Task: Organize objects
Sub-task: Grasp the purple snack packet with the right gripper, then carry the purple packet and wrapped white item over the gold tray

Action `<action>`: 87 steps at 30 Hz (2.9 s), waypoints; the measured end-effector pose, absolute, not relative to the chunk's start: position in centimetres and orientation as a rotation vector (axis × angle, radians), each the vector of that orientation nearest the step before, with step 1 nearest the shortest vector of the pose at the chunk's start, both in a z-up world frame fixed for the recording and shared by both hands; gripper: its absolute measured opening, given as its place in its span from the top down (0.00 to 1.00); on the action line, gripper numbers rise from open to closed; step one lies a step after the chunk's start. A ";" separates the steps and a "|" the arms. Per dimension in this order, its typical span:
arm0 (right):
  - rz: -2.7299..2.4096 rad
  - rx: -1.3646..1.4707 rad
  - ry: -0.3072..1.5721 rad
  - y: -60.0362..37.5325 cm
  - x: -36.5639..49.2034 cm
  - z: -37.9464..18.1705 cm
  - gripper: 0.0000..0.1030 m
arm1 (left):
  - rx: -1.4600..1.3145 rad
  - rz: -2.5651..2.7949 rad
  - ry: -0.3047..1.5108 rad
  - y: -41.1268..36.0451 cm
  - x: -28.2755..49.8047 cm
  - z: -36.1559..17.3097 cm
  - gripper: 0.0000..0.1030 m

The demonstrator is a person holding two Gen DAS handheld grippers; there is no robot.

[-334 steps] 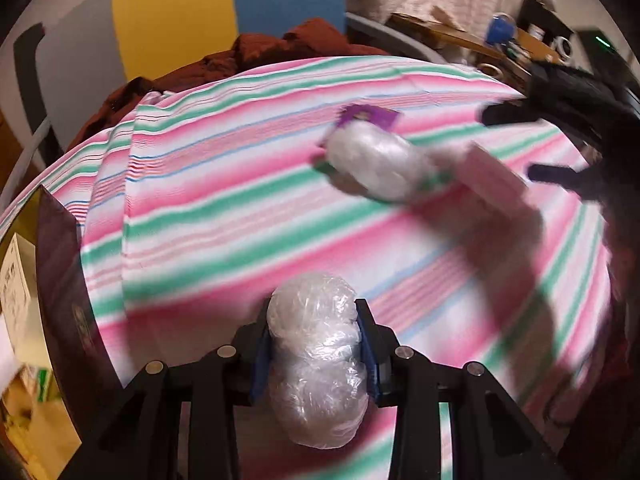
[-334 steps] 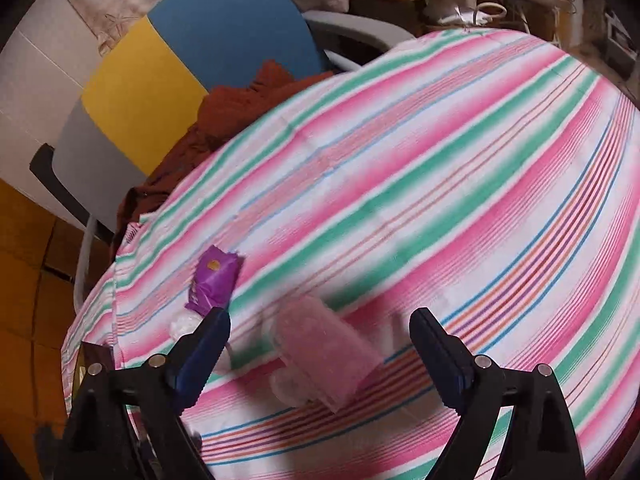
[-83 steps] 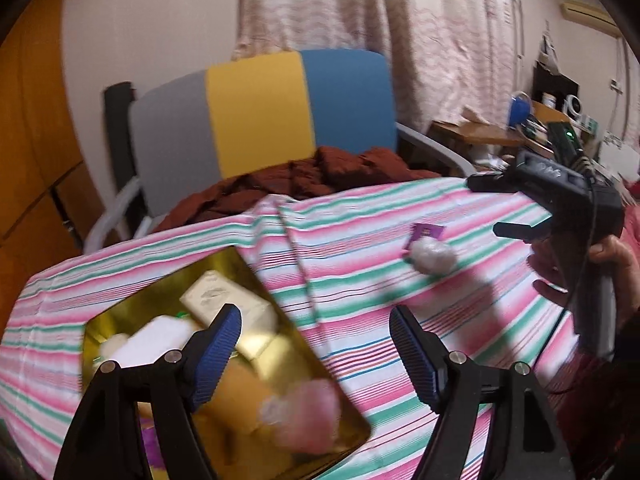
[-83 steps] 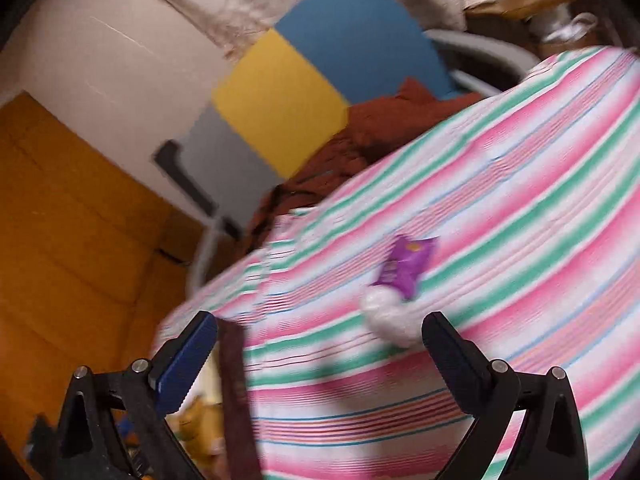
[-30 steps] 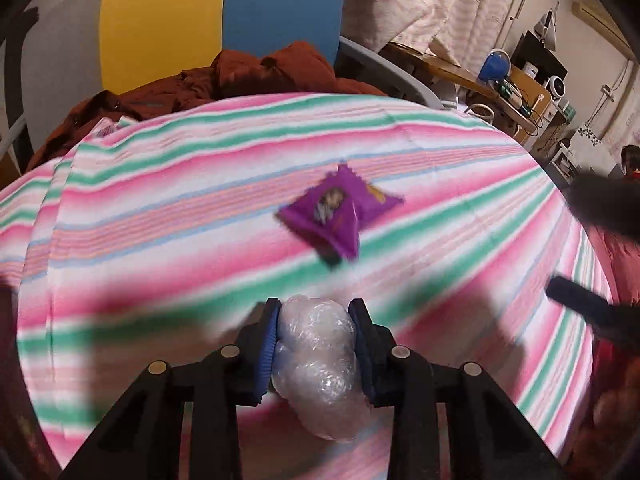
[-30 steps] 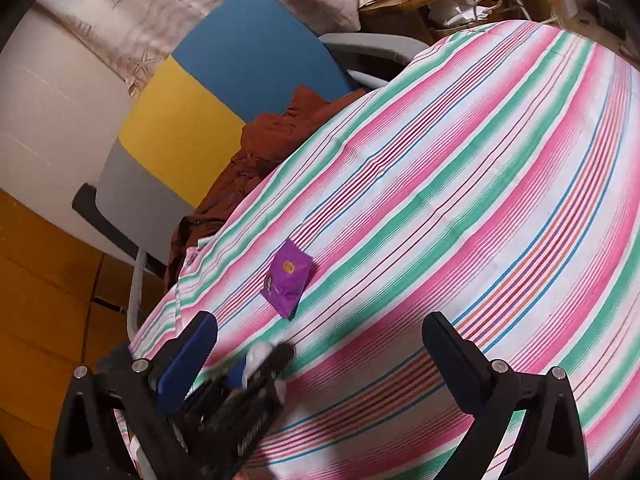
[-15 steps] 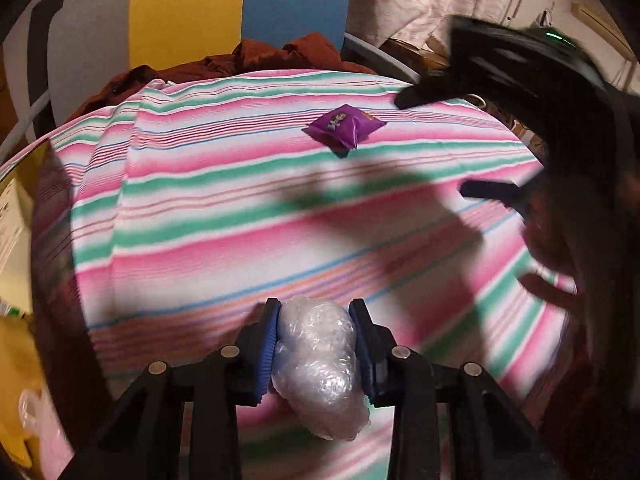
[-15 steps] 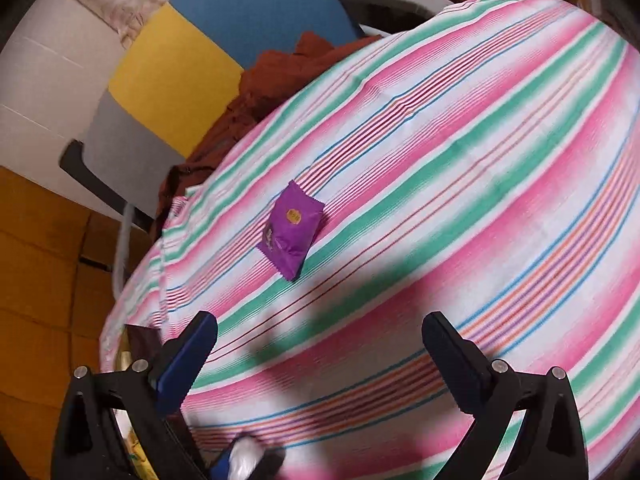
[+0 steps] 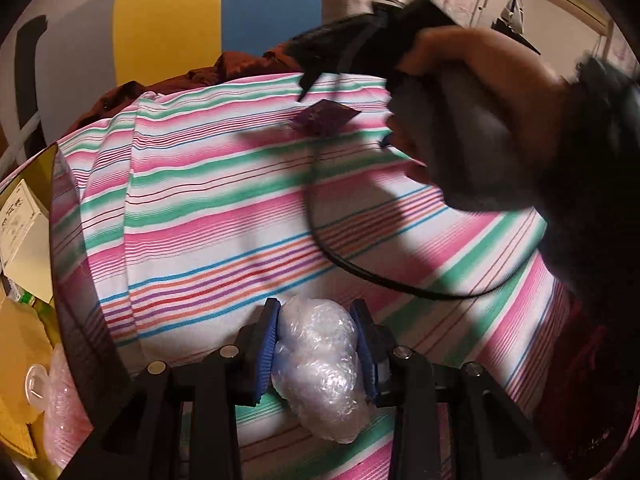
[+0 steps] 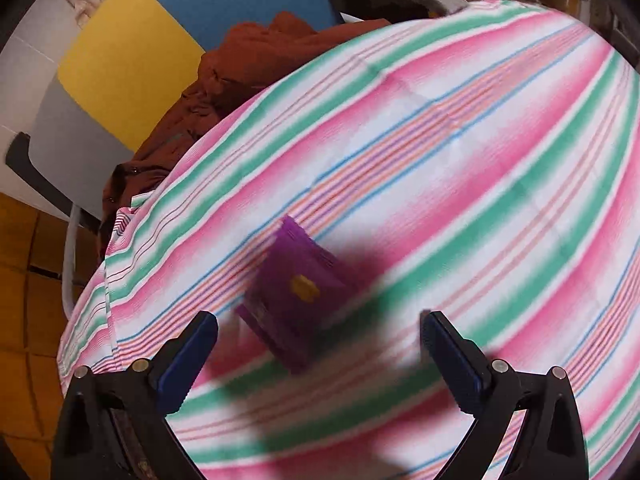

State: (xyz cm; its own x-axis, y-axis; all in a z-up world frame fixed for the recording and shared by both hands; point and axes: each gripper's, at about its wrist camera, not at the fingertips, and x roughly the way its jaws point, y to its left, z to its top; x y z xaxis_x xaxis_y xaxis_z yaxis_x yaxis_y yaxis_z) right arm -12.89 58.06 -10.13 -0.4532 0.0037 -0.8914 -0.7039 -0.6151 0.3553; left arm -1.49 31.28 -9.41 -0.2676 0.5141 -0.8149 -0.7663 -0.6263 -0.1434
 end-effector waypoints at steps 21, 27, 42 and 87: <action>2.215 -1.457 0.607 55.1 -9.1 -9.5 0.63 | -1.098 1.983 0.369 31.1 -1.1 -10.1 0.63; 2.284 -1.475 0.707 53.6 -5.0 -9.4 0.64 | -1.078 1.987 0.378 30.8 -0.9 -10.0 0.65; 2.338 -1.439 0.624 53.5 -2.6 -9.5 0.66 | -1.023 2.010 0.387 29.1 2.0 -7.3 0.65; 3.006 -1.299 0.274 26.7 -1.1 -1.2 0.69 | -1.032 2.609 0.082 5.8 -3.8 -1.5 0.65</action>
State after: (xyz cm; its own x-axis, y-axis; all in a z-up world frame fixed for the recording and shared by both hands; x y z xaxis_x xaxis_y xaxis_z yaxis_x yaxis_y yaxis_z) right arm -1.09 26.71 -1.16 -0.6785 -0.1970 -0.7077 0.0660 -0.9758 0.2084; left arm -3.84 5.76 -1.54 -0.6817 0.2839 -0.6743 -0.3256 -0.9431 -0.0679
